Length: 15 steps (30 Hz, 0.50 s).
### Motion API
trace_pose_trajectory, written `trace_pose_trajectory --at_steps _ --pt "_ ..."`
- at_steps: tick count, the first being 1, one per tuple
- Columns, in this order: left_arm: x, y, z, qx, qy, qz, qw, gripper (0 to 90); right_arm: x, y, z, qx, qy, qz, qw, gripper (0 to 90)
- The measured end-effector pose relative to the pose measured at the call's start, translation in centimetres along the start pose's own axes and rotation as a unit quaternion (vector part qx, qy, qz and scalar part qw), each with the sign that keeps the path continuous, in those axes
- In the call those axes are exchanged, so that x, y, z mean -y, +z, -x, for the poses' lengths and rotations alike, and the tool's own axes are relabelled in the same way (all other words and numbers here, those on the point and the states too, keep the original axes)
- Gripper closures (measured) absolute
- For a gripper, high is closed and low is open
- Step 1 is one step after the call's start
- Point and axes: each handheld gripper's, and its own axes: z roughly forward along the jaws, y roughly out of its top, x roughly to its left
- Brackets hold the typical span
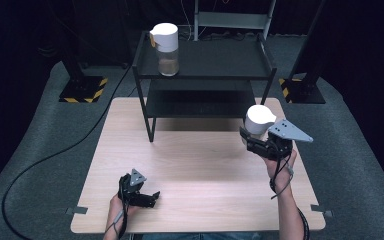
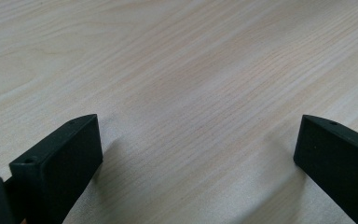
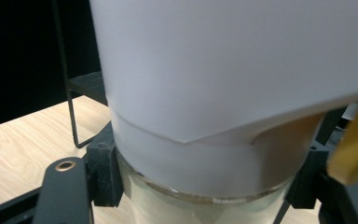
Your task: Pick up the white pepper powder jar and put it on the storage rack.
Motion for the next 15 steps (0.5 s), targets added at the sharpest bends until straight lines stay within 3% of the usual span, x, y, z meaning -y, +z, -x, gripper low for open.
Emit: trace_pose_trajectory --at_steps 15 --pt "0.0 0.0 0.0 0.000 -0.001 0.001 1.0000 0.7 -2.1 1.3 1.1 0.001 -0.002 0.002 1.0000 29.9"
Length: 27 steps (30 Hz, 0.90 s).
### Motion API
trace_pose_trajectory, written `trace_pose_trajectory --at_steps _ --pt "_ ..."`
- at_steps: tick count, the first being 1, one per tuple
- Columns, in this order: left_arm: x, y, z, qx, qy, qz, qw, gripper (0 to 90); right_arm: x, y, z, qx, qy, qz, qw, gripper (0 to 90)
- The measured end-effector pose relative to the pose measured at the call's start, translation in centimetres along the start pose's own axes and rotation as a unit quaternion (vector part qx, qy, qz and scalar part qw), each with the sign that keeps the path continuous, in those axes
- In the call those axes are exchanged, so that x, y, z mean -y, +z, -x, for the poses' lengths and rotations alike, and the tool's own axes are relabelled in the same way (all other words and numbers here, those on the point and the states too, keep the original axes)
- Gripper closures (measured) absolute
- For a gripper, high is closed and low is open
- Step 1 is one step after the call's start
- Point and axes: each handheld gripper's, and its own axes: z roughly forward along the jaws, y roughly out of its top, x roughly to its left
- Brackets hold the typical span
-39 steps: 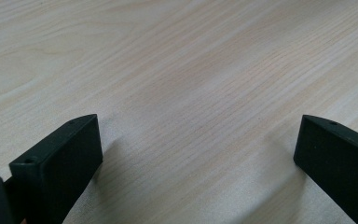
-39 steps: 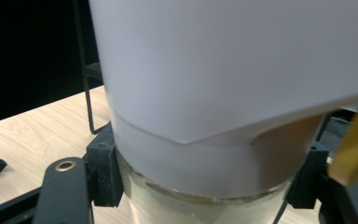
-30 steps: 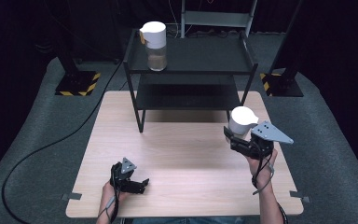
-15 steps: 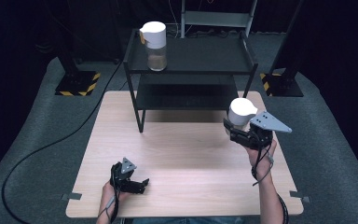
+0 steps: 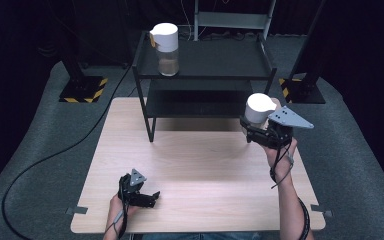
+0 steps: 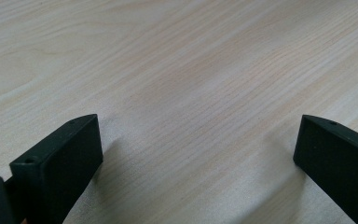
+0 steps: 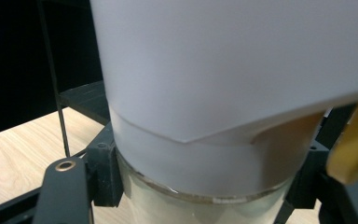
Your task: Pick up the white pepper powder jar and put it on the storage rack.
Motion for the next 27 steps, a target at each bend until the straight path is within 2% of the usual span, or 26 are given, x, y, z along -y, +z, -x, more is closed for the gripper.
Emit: trace_pose_trajectory --at_steps 15,27 --pt "0.0 0.0 0.0 0.000 -0.001 0.000 1.0000 0.7 -1.4 1.3 1.3 -0.006 0.011 0.000 0.9999 30.0" --pt "0.0 0.0 0.0 0.000 0.000 0.000 1.0000 0.7 -2.5 2.2 2.2 -0.002 0.018 0.002 0.9998 30.0"
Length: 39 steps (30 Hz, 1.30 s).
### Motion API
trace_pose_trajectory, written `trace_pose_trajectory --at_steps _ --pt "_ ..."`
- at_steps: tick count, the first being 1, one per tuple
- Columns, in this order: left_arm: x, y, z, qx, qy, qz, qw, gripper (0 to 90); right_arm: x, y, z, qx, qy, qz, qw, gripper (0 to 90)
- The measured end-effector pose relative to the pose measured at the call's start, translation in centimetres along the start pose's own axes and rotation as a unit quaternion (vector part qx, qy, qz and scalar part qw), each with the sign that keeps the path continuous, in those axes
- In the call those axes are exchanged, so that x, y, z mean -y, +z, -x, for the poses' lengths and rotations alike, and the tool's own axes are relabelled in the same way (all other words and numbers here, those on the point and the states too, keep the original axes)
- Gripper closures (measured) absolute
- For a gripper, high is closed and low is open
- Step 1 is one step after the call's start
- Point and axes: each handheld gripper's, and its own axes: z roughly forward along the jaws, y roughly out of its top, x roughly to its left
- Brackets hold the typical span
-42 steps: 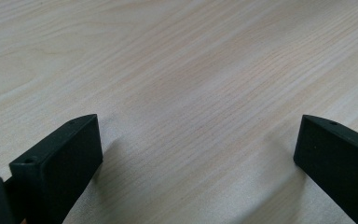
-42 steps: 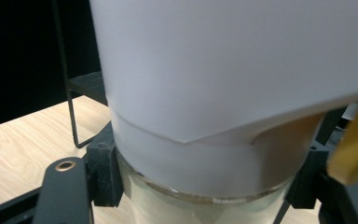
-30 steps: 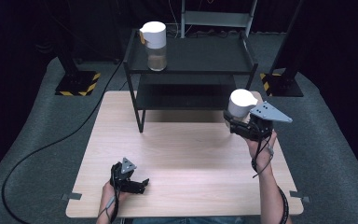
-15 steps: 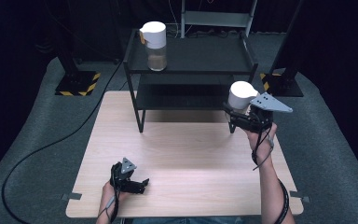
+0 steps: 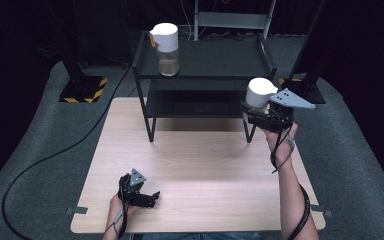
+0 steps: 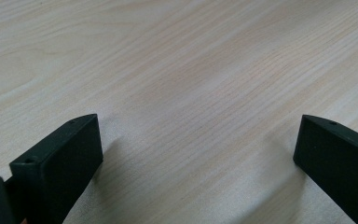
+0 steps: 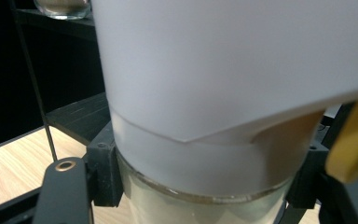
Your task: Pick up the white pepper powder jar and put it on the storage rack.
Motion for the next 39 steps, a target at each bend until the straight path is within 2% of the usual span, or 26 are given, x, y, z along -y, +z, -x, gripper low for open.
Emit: trace_pose_trajectory --at_steps 39 --pt "0.0 0.0 0.0 0.000 -0.001 0.000 1.0000 0.7 -5.4 1.5 1.3 0.001 -0.010 0.010 0.9999 29.9"
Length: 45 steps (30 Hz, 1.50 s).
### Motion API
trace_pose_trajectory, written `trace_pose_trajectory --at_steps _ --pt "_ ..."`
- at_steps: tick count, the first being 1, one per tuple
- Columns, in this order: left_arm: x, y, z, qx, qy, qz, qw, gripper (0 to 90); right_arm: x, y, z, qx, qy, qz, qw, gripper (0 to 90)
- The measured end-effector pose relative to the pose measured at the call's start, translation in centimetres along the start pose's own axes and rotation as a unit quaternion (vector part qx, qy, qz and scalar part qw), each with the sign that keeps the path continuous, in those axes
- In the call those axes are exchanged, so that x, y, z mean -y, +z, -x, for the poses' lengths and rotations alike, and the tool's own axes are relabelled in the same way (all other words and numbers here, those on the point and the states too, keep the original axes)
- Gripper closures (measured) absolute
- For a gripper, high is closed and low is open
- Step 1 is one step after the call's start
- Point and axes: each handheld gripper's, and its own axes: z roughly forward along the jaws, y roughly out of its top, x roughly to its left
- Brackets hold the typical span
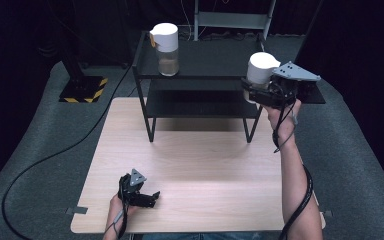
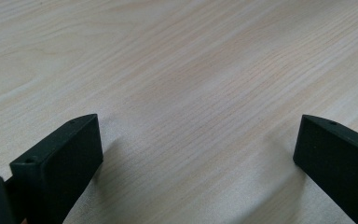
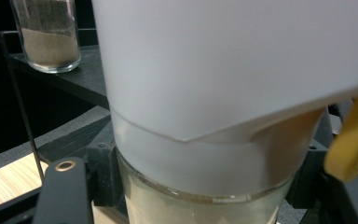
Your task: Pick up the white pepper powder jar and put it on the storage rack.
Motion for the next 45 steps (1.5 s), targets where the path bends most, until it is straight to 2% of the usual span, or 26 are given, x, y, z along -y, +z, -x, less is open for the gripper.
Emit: trace_pose_trajectory --at_steps 17,25,45 --pt "0.0 0.0 0.0 0.000 0.003 -0.001 1.0000 0.7 -1.5 0.2 0.4 0.009 -0.002 0.008 0.9999 29.9" --pt "0.0 0.0 0.0 0.000 0.002 -0.001 1.0000 0.7 -2.4 1.0 0.4 0.011 -0.004 0.008 0.9999 29.9" --pt "0.0 0.0 0.0 0.001 0.003 0.000 1.0000 1.0 -4.3 3.4 0.8 0.007 0.008 0.006 0.9999 29.9"
